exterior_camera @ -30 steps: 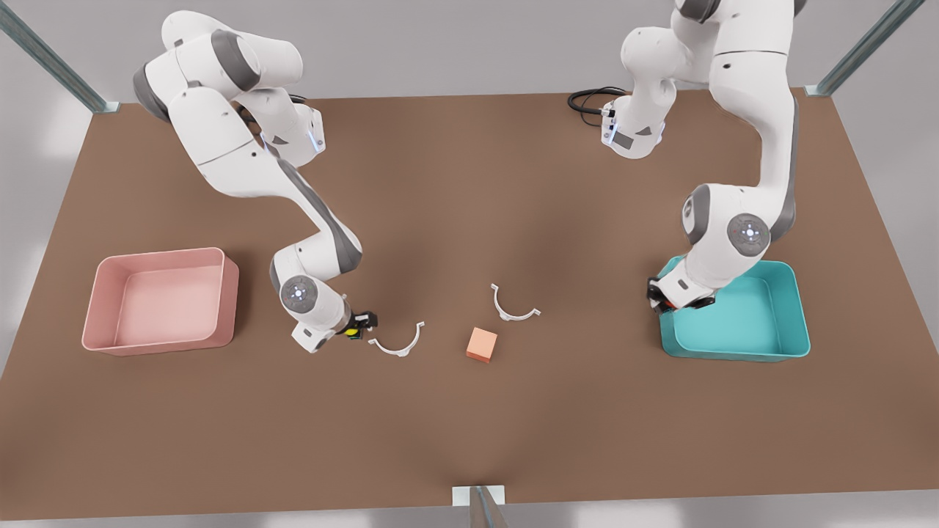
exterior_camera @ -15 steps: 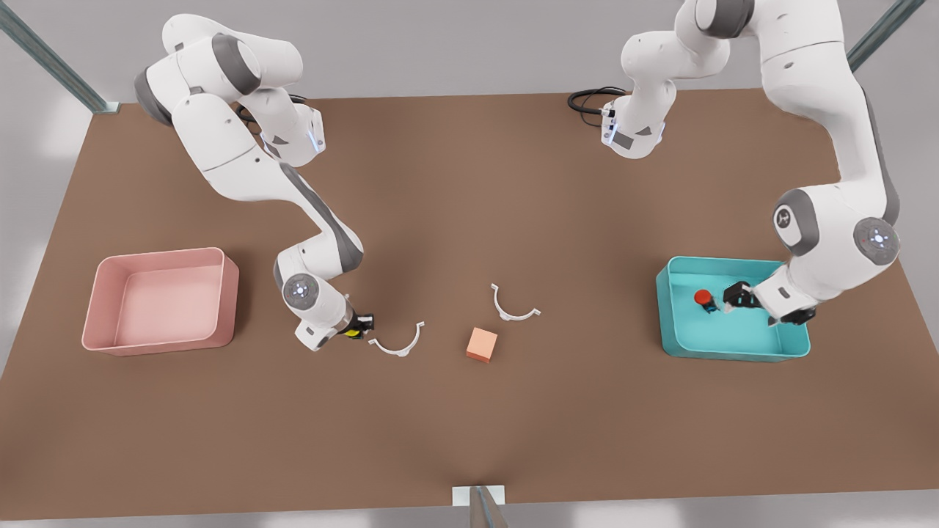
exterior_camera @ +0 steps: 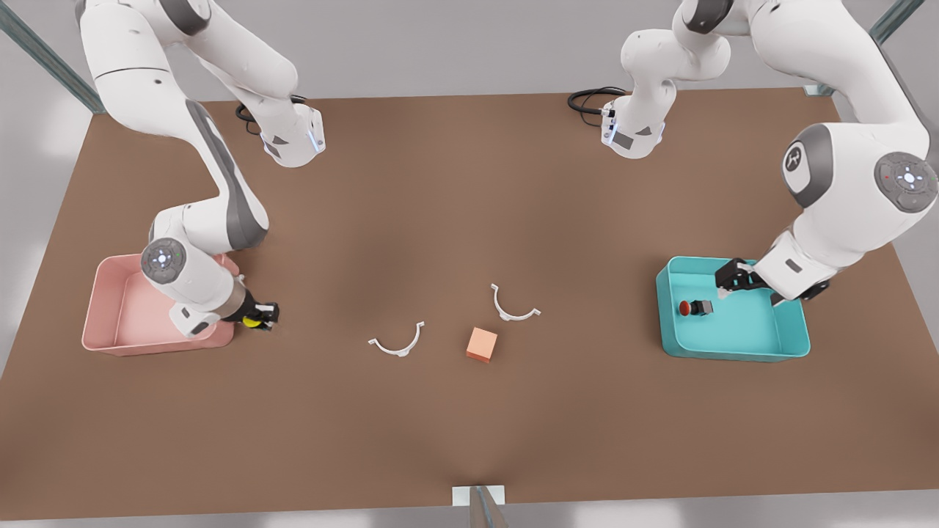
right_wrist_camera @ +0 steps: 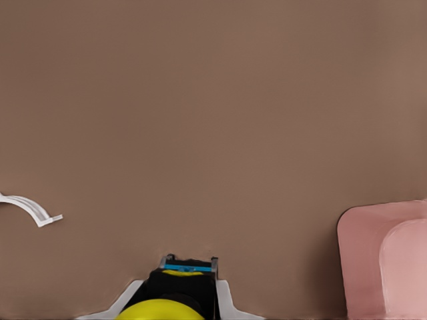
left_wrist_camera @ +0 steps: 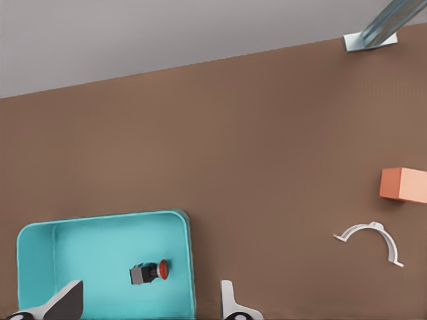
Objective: Place the red button in the blue storage box with the left arm, and place the yellow button in the pink storage box with the right arm
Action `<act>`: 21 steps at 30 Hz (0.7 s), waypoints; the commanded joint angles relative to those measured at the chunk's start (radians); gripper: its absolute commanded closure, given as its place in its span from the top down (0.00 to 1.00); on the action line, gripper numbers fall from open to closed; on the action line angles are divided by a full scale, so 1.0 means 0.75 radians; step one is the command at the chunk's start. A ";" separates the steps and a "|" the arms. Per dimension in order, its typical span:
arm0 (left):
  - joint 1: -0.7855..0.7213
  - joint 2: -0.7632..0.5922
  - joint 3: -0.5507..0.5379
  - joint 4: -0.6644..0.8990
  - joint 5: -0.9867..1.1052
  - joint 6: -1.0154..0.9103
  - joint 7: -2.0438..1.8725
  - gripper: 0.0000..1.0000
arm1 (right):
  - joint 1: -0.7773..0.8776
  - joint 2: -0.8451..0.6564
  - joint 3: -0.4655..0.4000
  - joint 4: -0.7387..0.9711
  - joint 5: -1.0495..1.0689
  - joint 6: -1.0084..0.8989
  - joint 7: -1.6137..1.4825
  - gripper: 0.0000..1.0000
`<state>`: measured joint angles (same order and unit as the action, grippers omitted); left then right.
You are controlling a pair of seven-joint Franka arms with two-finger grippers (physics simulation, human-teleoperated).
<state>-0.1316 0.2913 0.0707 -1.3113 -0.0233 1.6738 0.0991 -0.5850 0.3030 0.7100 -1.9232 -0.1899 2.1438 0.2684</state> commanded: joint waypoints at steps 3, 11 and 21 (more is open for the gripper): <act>-0.013 0.006 -0.002 0.002 0.000 -0.064 -0.455 1.00 | -0.379 -0.028 0.192 -0.099 -0.007 -0.140 -0.423 0.49; -0.019 0.017 -0.002 0.002 0.000 -0.055 -0.449 1.00 | -0.811 0.087 0.217 -0.156 -0.005 -0.007 -0.928 0.55; -0.033 0.029 -0.002 0.002 0.000 -0.055 -0.447 1.00 | -0.360 0.140 0.274 0.486 -0.162 -0.483 -0.532 1.00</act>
<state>-0.1566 0.3147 0.0697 -1.3105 -0.0237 1.6336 -0.1320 -0.9351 0.4138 0.9103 -1.6555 -0.2485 2.0319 -0.1377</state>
